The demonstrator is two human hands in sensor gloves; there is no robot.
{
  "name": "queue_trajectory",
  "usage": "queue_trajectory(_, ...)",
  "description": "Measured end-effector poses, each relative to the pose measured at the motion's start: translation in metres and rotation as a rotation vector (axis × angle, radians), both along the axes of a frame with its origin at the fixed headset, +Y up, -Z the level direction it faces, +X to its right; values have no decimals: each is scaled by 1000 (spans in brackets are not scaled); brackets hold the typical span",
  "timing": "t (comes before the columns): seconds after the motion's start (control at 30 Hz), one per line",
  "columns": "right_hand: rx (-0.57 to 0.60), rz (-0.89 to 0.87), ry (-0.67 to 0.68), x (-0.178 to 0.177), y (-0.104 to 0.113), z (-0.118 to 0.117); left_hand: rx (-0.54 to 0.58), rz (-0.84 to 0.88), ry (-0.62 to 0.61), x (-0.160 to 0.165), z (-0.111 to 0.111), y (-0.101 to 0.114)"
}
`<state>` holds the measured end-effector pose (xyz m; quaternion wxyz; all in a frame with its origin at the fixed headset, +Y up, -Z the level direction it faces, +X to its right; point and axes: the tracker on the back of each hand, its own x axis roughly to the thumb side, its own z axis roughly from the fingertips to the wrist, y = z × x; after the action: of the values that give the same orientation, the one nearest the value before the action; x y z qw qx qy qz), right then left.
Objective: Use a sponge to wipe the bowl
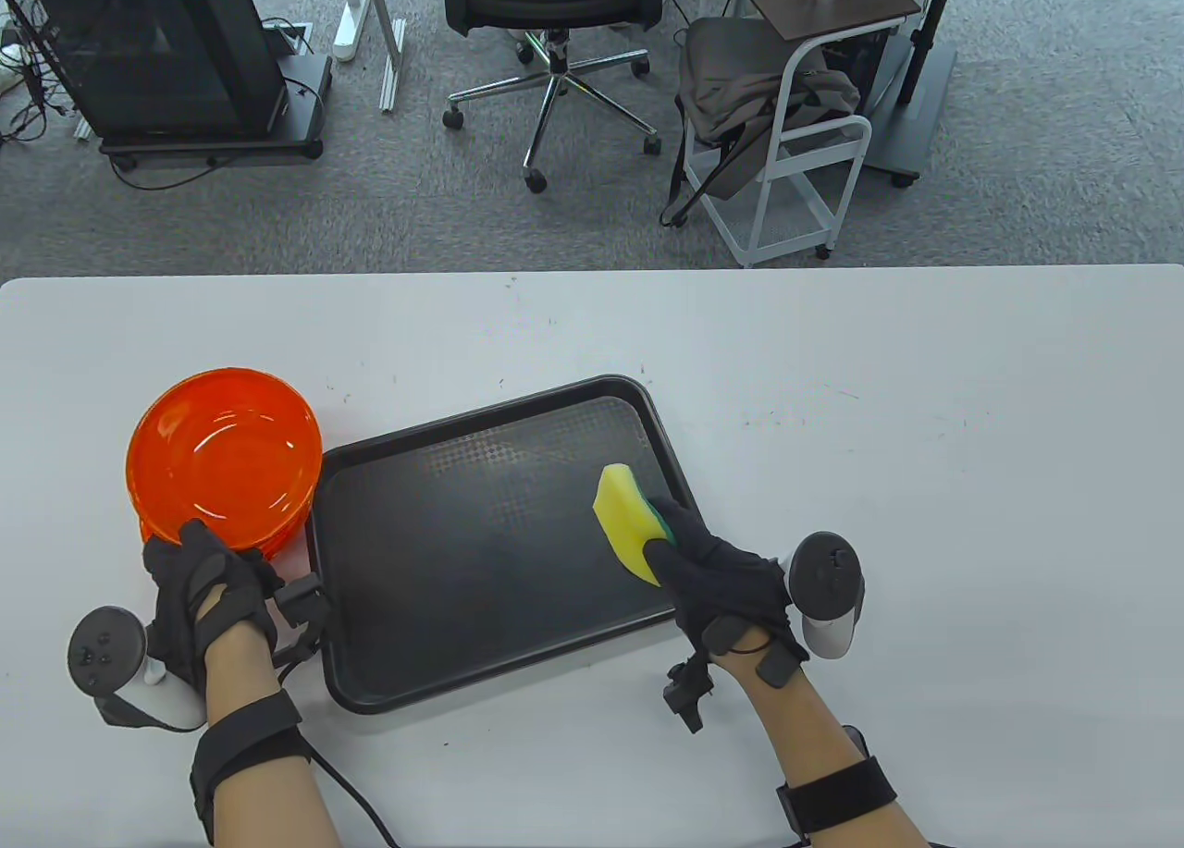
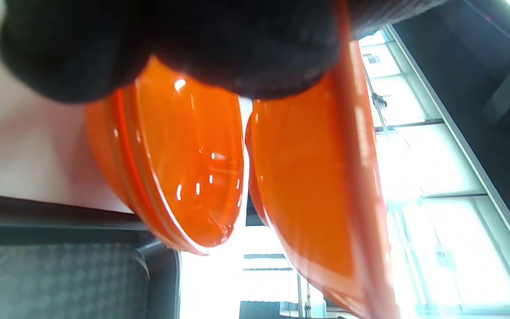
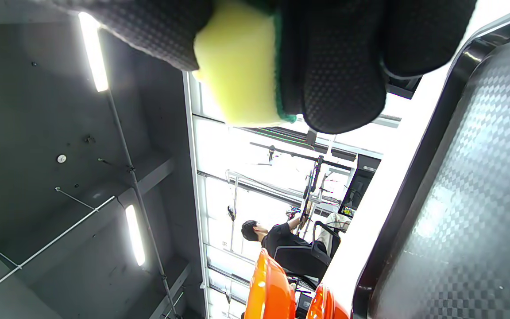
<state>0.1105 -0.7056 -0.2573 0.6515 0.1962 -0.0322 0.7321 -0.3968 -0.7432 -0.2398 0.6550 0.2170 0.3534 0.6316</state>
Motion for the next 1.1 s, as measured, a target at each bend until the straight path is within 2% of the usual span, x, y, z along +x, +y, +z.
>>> queue_trajectory(0.37,4,1,1,1,0,0,-81,60,36,5,0,-23)
queue_trajectory(0.73,5,-18,7,0,1,2,-104,45,94,4,6,-22)
queue_trajectory(1.1,10,-28,5,2,2,4,-102,112,10,8,8,-18)
